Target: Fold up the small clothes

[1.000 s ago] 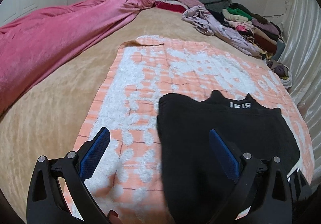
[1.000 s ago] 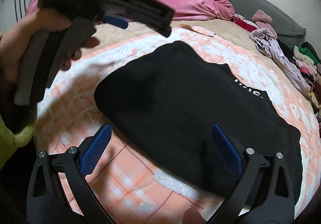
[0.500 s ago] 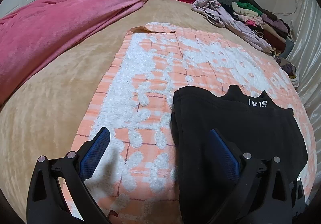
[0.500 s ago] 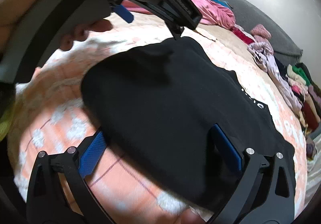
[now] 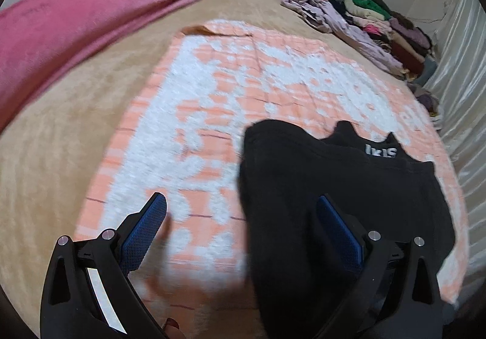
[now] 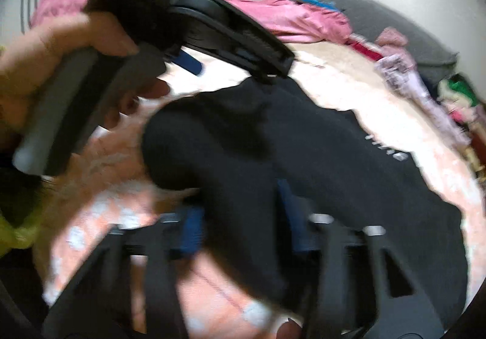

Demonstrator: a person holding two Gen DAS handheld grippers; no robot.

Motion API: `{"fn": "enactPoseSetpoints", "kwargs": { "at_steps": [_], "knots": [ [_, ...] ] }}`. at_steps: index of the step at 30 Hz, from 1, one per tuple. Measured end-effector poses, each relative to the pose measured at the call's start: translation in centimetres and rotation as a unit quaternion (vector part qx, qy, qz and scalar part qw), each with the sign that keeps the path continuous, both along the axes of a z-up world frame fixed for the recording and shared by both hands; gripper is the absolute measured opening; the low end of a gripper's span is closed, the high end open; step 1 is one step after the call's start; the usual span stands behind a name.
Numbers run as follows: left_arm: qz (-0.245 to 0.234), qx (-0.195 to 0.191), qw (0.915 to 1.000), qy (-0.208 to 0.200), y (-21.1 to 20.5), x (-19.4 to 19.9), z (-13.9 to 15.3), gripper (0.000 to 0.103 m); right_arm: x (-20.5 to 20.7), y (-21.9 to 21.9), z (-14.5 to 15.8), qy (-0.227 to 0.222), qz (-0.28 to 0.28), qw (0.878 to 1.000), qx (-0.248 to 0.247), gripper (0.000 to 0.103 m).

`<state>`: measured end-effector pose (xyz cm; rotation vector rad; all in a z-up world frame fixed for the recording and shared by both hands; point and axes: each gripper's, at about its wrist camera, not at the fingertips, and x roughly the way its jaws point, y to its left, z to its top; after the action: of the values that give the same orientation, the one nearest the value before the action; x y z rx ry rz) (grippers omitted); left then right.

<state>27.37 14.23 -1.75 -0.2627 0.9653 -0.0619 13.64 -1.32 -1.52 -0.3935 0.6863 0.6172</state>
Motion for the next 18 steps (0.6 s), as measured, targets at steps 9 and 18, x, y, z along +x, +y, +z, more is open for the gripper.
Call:
{"fn": "enactPoseSetpoints", "kwargs": {
  "at_steps": [9, 18],
  "knots": [
    [-0.028, -0.051, 0.9980, 0.025, -1.6, 0.6, -1.6, 0.078, 1.1, -2.0, 0.8, 0.050, -0.008, 0.996, 0.073, 0.007],
    [-0.049, -0.090, 0.9942, 0.034, -2.9, 0.5, -2.2, 0.044, 0.7, -2.6, 1.2, 0.045, -0.009, 0.995, 0.084, 0.006]
  ]
}}
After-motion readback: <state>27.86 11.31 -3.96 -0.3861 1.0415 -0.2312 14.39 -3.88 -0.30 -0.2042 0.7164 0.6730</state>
